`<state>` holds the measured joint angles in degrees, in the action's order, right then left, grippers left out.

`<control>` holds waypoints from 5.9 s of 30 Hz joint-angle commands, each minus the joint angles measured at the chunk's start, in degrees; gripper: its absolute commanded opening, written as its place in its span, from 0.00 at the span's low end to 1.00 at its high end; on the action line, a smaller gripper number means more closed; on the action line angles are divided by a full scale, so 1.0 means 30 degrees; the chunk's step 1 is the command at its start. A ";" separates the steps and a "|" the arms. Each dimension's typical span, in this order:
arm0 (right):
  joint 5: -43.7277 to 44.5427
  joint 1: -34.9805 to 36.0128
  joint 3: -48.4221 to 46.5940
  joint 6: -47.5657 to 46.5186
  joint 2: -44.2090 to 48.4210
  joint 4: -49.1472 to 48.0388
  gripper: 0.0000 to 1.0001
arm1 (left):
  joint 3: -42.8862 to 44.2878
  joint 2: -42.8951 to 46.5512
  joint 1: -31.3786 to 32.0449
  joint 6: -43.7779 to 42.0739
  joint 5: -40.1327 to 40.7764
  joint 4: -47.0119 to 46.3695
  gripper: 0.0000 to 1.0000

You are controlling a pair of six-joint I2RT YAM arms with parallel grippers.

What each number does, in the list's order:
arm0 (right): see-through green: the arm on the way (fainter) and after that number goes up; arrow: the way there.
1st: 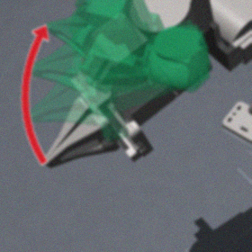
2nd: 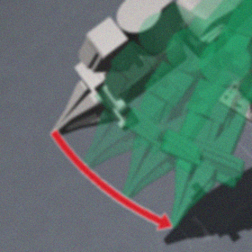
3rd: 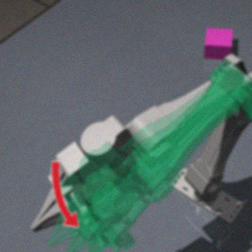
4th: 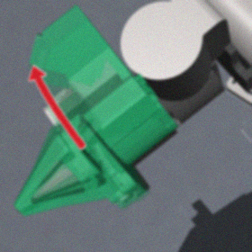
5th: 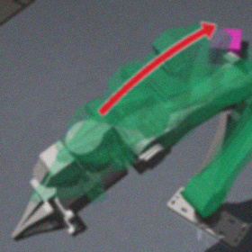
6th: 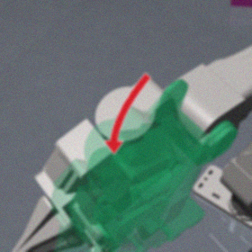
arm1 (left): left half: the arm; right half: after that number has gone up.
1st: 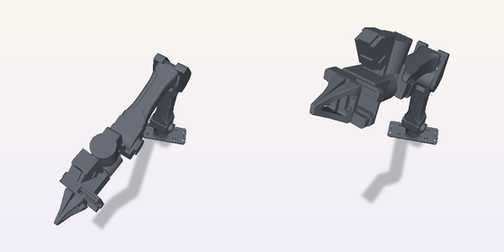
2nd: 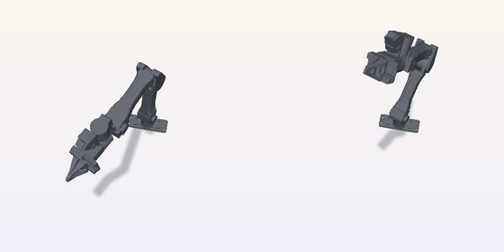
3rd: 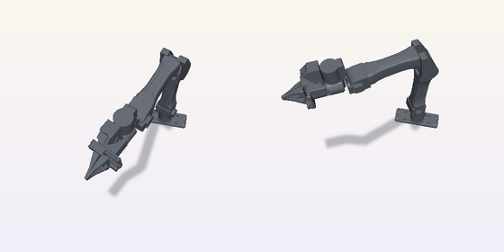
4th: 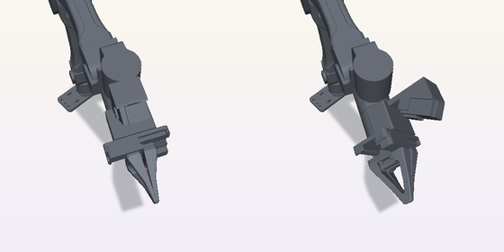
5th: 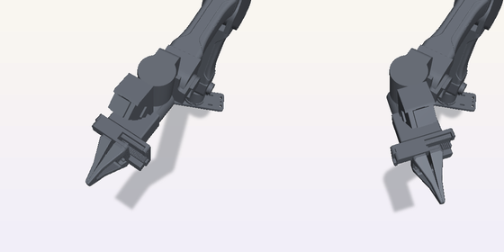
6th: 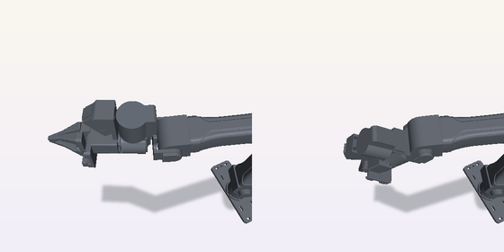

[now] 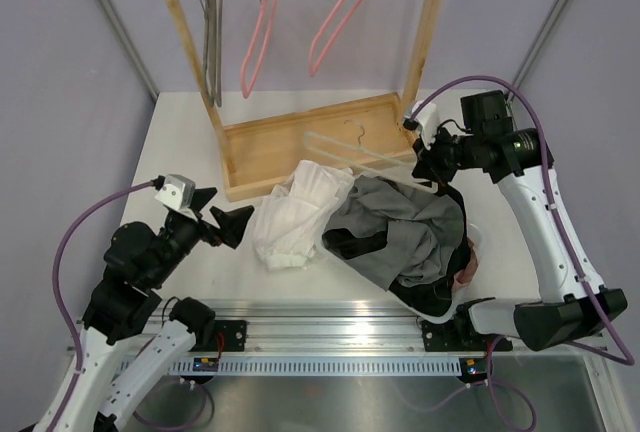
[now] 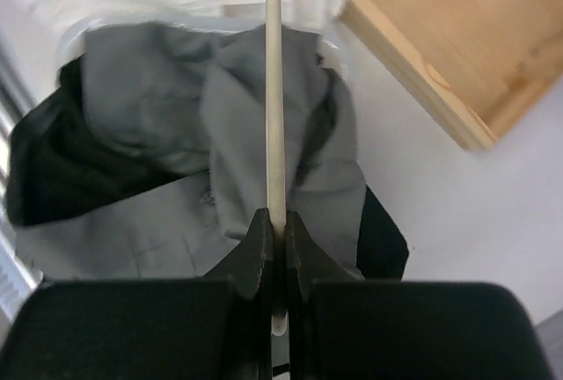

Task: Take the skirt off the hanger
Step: Place the hanger at the clothesline, then pick up the skirt from the center of the board, then place the skirt in the bin.

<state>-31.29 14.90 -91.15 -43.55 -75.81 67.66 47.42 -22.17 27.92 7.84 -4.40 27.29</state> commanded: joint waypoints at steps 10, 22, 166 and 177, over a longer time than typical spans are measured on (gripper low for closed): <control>1.0076 -0.1332 -0.0958 1.2815 0.1307 -1.0629 0.00 | -0.1889 0.1179 0.0068 0.2632 0.0853 -0.0336 0.99; 0.9697 -0.1332 -0.8956 1.3579 -0.3760 -1.0571 0.00 | -0.2476 0.1532 0.0068 0.3423 0.0502 -0.0424 0.99; 0.2871 -1.0385 1.1371 1.4634 1.0534 -1.5082 0.99 | 0.4934 -2.1646 1.2841 0.7907 -0.1315 -0.9097 0.78; 0.2754 -1.0414 1.1371 1.4634 1.0593 -1.5052 0.99 | 0.6224 -1.9154 1.2841 0.6676 -0.0525 -0.7689 0.82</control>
<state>-22.11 -15.92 -56.93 0.71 -44.38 24.69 63.22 -83.13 66.48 30.13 -8.19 4.56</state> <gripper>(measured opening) 0.993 0.811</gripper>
